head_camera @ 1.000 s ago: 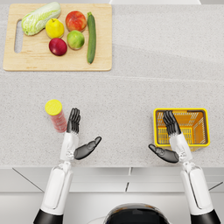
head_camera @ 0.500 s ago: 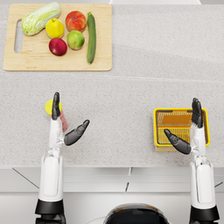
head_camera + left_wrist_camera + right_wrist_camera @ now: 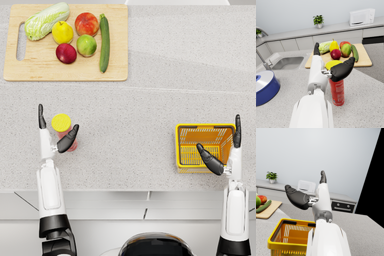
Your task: Pick up the red potato chip and place it into the yellow basket
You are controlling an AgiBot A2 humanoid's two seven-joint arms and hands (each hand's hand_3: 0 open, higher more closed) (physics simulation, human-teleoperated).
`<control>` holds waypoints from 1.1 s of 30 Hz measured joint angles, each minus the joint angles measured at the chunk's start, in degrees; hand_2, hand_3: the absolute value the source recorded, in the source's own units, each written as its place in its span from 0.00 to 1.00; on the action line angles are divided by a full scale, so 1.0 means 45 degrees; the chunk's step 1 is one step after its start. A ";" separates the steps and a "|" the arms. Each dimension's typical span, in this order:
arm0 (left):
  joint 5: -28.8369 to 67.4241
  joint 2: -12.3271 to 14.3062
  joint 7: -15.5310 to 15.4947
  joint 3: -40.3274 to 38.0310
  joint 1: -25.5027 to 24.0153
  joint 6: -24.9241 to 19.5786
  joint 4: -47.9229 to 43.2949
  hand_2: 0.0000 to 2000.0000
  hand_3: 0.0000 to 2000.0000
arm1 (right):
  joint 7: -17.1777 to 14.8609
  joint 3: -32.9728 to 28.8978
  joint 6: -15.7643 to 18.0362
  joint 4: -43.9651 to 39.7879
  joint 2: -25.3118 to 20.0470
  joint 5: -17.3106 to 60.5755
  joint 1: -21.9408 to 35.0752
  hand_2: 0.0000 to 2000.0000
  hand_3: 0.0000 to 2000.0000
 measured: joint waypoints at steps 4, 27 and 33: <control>0.0015 0.0139 0.0000 0.0268 0.0951 0.0000 0.3081 0.00 0.00 | 0.0000 0.0291 0.0000 0.0093 -0.0074 0.0014 -0.0053 0.00 0.00; 0.0022 0.0816 -0.0041 0.2963 0.1042 -0.1163 -0.5272 1.00 1.00 | 0.0000 0.3977 0.0000 -0.0407 -0.1447 0.0019 0.1320 0.00 0.00; 0.0020 0.1601 -0.0108 0.4895 0.1708 -0.1279 -0.6590 1.00 1.00 | 0.0000 0.5029 0.0000 -0.1088 -0.2120 0.0018 0.2137 0.00 0.00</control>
